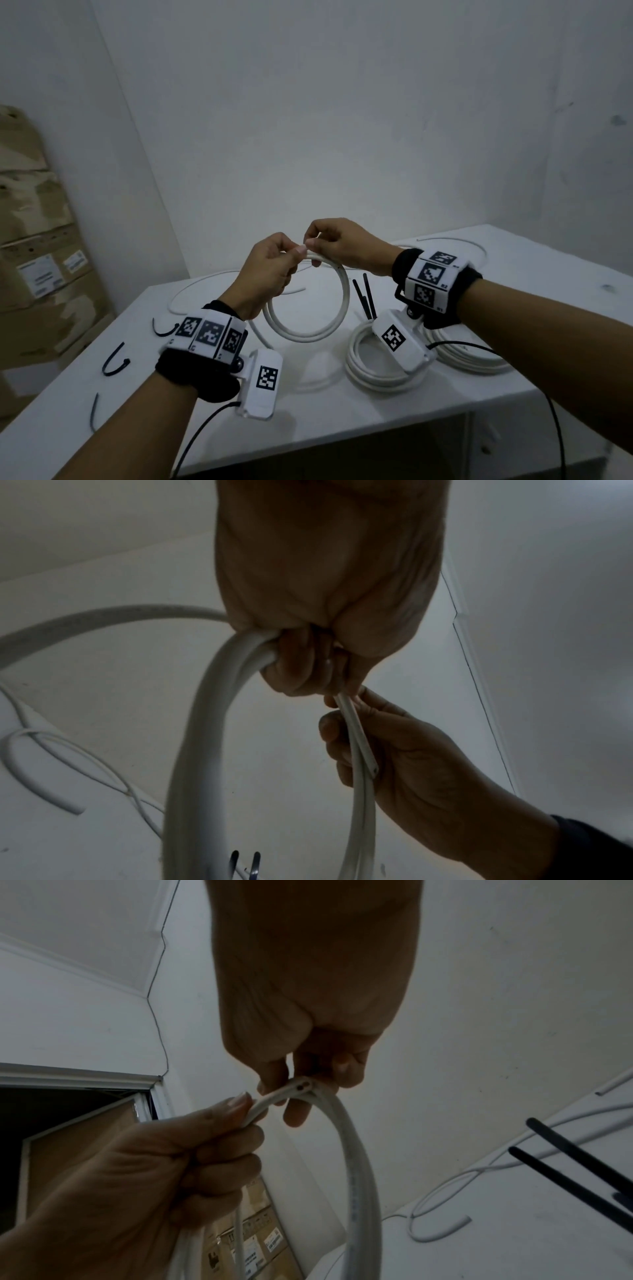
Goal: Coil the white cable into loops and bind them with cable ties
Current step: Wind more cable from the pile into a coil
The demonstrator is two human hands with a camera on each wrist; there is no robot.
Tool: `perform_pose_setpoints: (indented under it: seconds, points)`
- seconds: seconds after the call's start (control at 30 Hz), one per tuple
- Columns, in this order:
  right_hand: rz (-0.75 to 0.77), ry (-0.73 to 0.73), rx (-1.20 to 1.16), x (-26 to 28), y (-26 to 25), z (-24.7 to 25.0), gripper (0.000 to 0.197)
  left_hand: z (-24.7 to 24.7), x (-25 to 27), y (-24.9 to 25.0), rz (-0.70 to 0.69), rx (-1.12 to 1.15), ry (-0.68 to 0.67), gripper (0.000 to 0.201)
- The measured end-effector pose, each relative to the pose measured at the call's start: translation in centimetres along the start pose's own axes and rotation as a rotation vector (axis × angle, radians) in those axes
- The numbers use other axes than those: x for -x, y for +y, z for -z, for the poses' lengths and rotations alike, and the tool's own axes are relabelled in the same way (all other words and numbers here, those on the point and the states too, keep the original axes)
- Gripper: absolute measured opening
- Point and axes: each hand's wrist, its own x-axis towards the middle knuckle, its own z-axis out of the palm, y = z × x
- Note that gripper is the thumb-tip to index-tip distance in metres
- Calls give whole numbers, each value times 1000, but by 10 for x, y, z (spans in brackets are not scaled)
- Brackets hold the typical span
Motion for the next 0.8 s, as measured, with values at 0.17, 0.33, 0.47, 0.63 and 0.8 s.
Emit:
perform_pose_setpoints:
  seconds: [0.17, 0.33, 0.47, 0.63, 0.8]
  points:
    - [24, 54, -49, 6, 3, 6, 13, -11, -2, -1, -39, -79, 54, 14]
    - [20, 69, -52, 6, -2, 8, 16, -16, -9, 0, -82, -235, 136, 20]
    - [-4, 48, -44, 6, -8, 6, 25, -16, -15, 2, -90, -249, 204, 17]
    - [69, 159, 174, 3, -5, 5, 30, -17, -12, 8, -36, -181, 136, 16]
    - [118, 228, 245, 3, 0, 5, 27, -7, 0, 22, 77, -348, 117, 40]
